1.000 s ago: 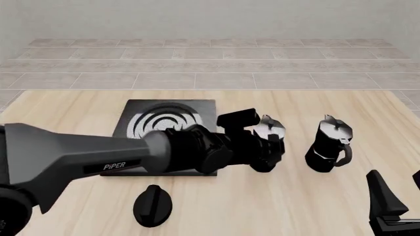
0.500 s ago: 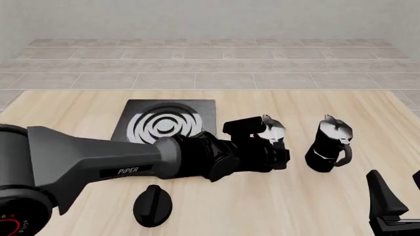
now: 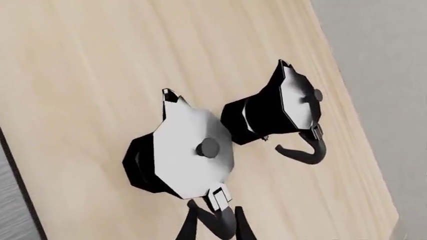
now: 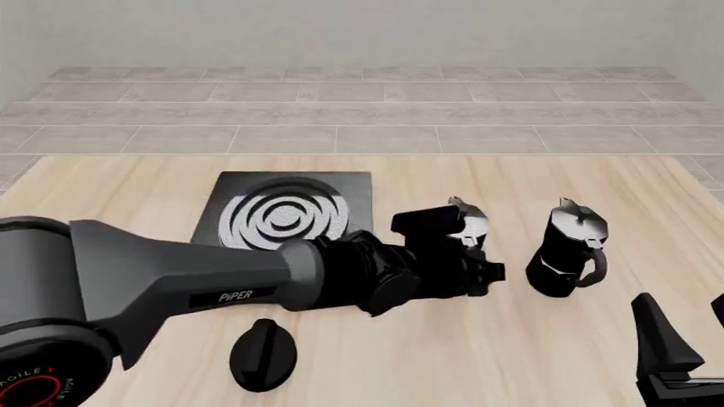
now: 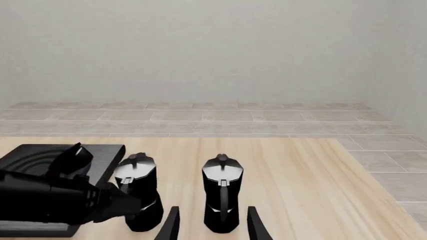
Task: Put both moka pots on the stove.
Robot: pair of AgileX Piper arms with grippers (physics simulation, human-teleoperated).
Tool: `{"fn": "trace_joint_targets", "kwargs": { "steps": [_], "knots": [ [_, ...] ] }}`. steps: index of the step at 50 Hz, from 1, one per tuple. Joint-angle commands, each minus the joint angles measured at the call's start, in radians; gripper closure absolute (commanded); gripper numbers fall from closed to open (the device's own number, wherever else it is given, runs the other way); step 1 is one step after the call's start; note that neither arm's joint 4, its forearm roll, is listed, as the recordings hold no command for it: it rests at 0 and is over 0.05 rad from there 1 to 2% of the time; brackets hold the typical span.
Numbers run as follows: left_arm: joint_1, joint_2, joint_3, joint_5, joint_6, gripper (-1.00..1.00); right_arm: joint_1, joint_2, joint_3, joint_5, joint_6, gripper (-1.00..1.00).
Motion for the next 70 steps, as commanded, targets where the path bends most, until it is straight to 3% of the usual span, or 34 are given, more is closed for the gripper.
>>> {"fn": "trace_joint_targets", "kwargs": {
  "steps": [1,18,47,70],
  "knots": [
    [0.013,0.017,-0.005,0.008,0.007,1.0,0.0,0.0,0.0,0.0,0.0,-1.0],
    [0.044,-0.036,0.014,0.033,0.047,1.0,0.0,0.0,0.0,0.0,0.0,-1.0],
    [0.121,-0.391,0.03,0.229,0.134,1.0,0.0,0.0,0.0,0.0,0.0,-1.0],
    [0.175,-0.561,0.177,0.226,0.154,1.0,0.0,0.0,0.0,0.0,0.0,-1.0]
  ]
}}
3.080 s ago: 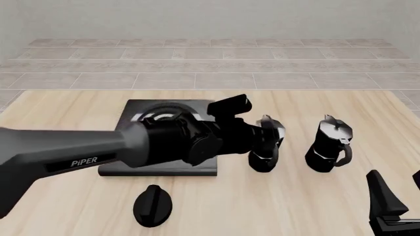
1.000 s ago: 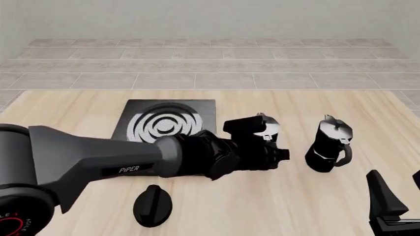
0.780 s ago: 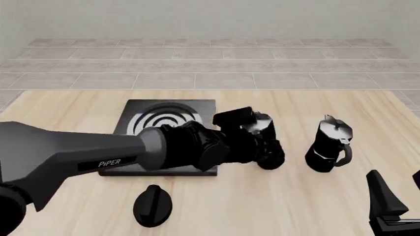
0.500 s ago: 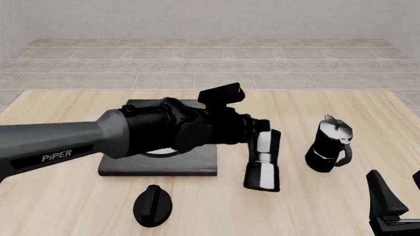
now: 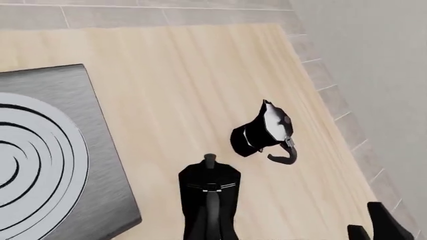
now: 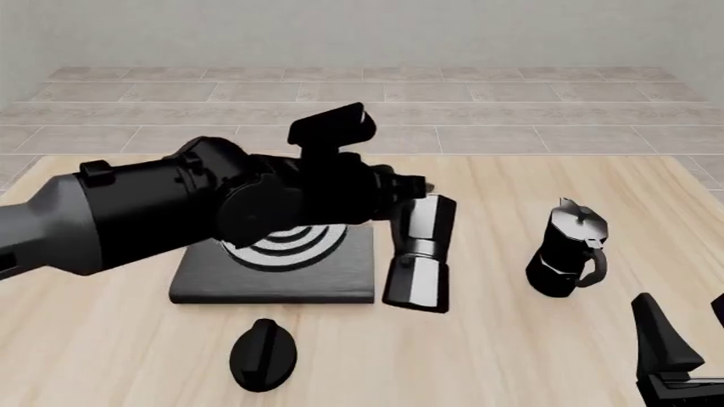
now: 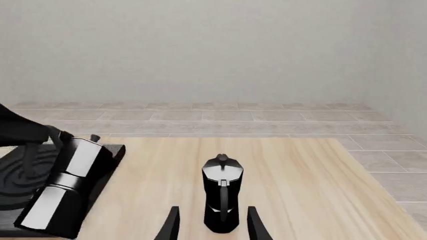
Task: Put both moka pots on the stove.
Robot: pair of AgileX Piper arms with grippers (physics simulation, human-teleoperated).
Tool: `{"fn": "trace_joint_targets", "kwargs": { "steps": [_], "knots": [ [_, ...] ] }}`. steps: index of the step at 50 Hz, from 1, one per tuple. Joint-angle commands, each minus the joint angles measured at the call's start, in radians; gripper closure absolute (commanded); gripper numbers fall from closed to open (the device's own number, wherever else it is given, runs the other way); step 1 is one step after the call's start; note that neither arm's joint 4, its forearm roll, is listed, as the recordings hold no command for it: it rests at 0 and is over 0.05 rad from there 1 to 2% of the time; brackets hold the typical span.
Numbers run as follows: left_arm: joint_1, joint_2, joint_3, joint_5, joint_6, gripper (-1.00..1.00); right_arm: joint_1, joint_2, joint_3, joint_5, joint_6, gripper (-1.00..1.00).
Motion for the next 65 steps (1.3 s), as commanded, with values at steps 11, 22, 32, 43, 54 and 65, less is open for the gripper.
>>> {"fn": "trace_joint_targets", "kwargs": {
  "steps": [11,22,32,43,54,65],
  "knots": [
    [0.108,-0.191,0.097,-0.005,0.051,1.0,0.0,0.0,0.0,0.0,0.0,-1.0],
    [0.187,-0.296,0.145,-0.002,0.078,1.0,0.0,0.0,0.0,0.0,0.0,-1.0],
    [0.256,-0.358,0.175,0.006,0.084,1.0,0.0,0.0,0.0,0.0,0.0,-1.0],
    [0.329,-0.393,0.207,-0.006,0.091,1.0,0.0,0.0,0.0,0.0,0.0,-1.0],
    [0.42,-0.397,0.222,-0.042,0.117,1.0,0.0,0.0,0.0,0.0,0.0,-1.0],
    [0.471,-0.39,0.21,-0.063,0.136,1.0,0.0,0.0,0.0,0.0,0.0,-1.0]
  ]
}}
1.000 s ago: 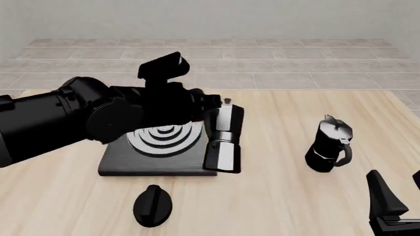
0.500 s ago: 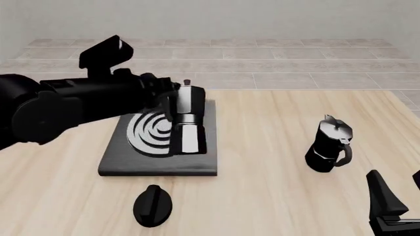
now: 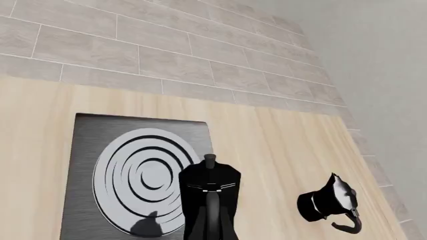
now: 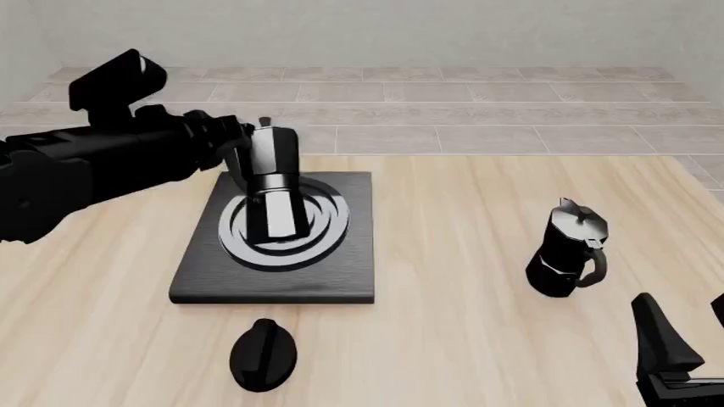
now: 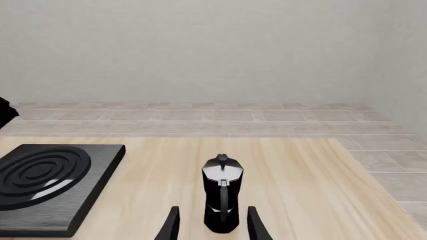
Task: Put both moka pots on the stove.
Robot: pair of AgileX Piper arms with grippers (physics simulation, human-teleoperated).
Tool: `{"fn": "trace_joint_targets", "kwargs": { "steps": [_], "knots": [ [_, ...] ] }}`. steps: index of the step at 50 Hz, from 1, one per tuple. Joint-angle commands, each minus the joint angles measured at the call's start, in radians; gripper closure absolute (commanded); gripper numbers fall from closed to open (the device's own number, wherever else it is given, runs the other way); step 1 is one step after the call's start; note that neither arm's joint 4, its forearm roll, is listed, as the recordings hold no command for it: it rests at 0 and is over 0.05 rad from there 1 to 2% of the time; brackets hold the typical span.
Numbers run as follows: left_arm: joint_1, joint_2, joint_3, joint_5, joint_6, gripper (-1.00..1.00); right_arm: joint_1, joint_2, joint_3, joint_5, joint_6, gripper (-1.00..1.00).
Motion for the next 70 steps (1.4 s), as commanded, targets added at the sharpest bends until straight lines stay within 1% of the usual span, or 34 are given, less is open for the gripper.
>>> {"fn": "trace_joint_targets", "kwargs": {
  "steps": [1,2,5,9,11,19,21,23,26,28,30,38,43,45,48,57,70],
  "knots": [
    [0.067,-0.015,-0.033,-0.037,0.043,1.0,0.0,0.0,0.0,0.0,0.0,-1.0],
    [0.071,-0.007,-0.036,-0.04,0.056,1.0,0.0,0.0,0.0,0.0,0.0,-1.0],
    [0.081,0.0,-0.038,-0.048,0.065,1.0,0.0,0.0,0.0,0.0,0.0,-1.0],
    [0.112,0.014,-0.03,-0.086,0.104,1.0,0.0,0.0,0.0,0.0,0.0,-1.0],
    [0.117,0.026,-0.026,-0.103,0.107,1.0,0.0,0.0,0.0,0.0,0.0,-1.0],
    [0.142,0.042,-0.015,-0.16,0.158,1.0,0.0,0.0,0.0,0.0,0.0,-1.0],
    [0.151,0.049,-0.011,-0.177,0.185,1.0,0.0,0.0,0.0,0.0,0.0,-1.0],
    [0.159,0.058,-0.009,-0.192,0.195,1.0,0.0,0.0,0.0,0.0,0.0,-1.0],
    [0.176,0.054,-0.004,-0.229,0.236,1.0,0.0,0.0,0.0,0.0,0.0,-1.0],
    [0.179,0.071,-0.003,-0.233,0.235,1.0,0.0,0.0,0.0,0.0,0.0,-1.0],
    [0.188,0.083,0.001,-0.26,0.257,1.0,0.0,0.0,0.0,0.0,0.0,-1.0],
    [0.198,0.127,-0.002,-0.302,0.255,1.0,0.0,0.0,0.0,0.0,0.0,-1.0],
    [0.197,0.139,0.006,-0.336,0.282,1.0,0.0,0.0,0.0,0.0,0.0,-1.0],
    [0.195,0.151,0.009,-0.349,0.271,1.0,0.0,0.0,0.0,0.0,0.0,-1.0],
    [0.195,0.165,0.007,-0.362,0.28,1.0,0.0,0.0,0.0,0.0,0.0,-1.0],
    [0.206,0.234,-0.016,-0.407,0.291,1.0,0.0,0.0,0.0,0.0,0.0,-1.0],
    [0.209,0.319,-0.064,-0.439,0.292,1.0,0.0,0.0,0.0,0.0,0.0,-1.0]
  ]
}}
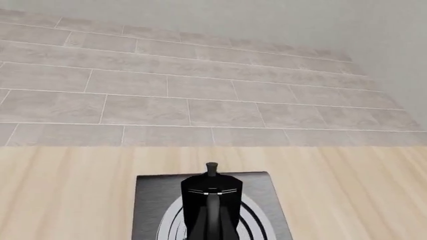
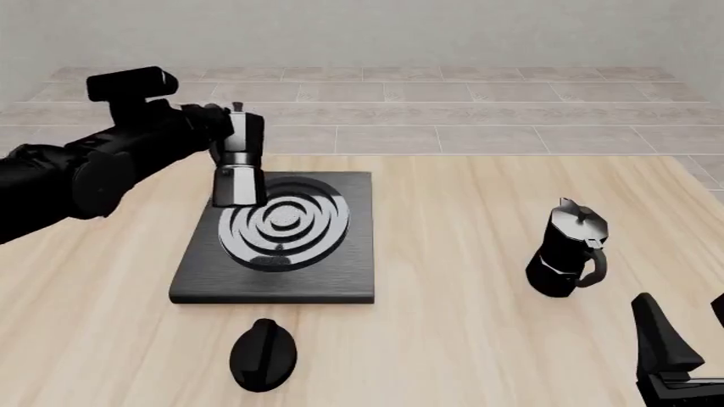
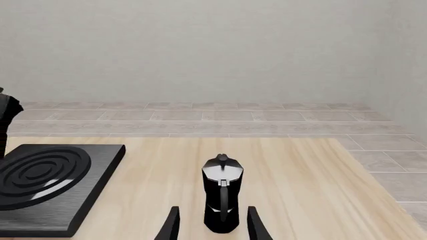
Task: Put both moka pots on the stove.
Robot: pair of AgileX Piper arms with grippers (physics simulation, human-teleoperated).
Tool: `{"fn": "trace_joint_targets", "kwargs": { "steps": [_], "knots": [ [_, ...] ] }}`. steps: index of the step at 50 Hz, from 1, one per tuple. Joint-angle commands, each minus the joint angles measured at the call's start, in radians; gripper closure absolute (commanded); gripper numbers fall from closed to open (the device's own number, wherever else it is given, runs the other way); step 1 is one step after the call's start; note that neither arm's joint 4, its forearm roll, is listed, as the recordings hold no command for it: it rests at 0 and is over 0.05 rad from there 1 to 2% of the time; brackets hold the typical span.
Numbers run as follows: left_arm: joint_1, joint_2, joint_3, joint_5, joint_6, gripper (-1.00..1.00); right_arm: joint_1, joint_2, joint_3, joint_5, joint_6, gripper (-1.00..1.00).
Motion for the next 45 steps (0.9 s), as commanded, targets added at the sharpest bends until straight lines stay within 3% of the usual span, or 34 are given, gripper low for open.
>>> {"fn": "trace_joint_targets", "kwargs": {
  "steps": [1,45],
  "knots": [
    [0.008,0.056,-0.057,-0.058,0.011,1.0,0.0,0.0,0.0,0.0,0.0,-1.0],
    [0.026,0.221,-0.128,-0.184,0.062,1.0,0.0,0.0,0.0,0.0,0.0,-1.0]
  ]
}}
